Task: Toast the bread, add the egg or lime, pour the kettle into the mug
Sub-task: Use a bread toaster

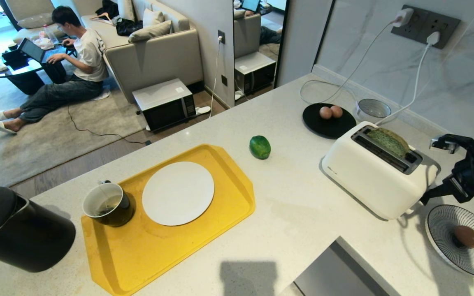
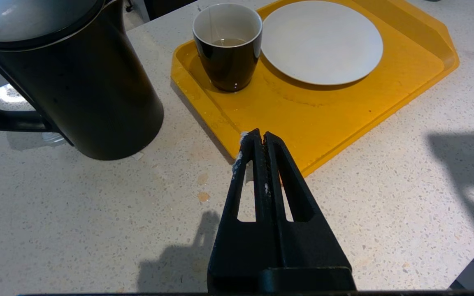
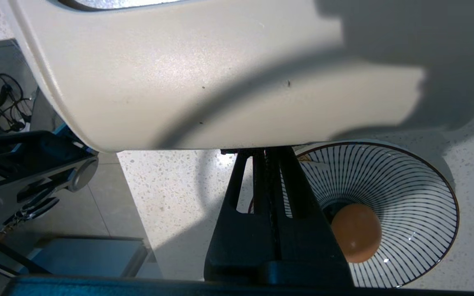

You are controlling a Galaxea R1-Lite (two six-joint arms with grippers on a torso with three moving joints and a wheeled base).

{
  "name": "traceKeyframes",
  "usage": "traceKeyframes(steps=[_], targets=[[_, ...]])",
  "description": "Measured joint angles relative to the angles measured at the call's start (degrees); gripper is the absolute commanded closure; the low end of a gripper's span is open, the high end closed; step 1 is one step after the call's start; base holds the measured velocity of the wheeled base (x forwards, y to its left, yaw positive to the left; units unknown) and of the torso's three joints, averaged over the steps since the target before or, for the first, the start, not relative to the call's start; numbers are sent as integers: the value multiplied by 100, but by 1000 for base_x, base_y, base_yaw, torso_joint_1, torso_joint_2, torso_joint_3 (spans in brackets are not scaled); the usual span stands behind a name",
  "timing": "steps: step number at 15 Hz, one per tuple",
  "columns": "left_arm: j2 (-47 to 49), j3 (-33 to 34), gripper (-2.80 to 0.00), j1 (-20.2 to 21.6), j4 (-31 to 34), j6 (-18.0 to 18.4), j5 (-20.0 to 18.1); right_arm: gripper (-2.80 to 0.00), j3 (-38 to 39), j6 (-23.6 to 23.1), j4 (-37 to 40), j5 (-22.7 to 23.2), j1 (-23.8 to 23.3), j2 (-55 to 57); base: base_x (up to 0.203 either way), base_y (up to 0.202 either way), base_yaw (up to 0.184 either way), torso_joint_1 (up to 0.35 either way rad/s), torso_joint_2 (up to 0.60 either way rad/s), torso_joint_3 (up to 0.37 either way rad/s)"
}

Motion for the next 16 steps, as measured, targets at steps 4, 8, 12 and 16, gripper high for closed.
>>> traceKeyframes(steps=[4,8,12,16], targets=[[0,0,0,0,-2,2,0,0,11,-2,-4,0,-10,52,0,0,0,0,0,0],[0,0,0,0,-2,1,0,0,44,-2,-7,-2,-10,60,0,0,0,0,0,0],[0,0,0,0,-2,2,0,0,50,-2,-10,-2,-10,85,0,0,0,0,0,0],[0,0,0,0,0,0,0,0,45,-2,-10,-4,-11,123,0,0,0,0,0,0]])
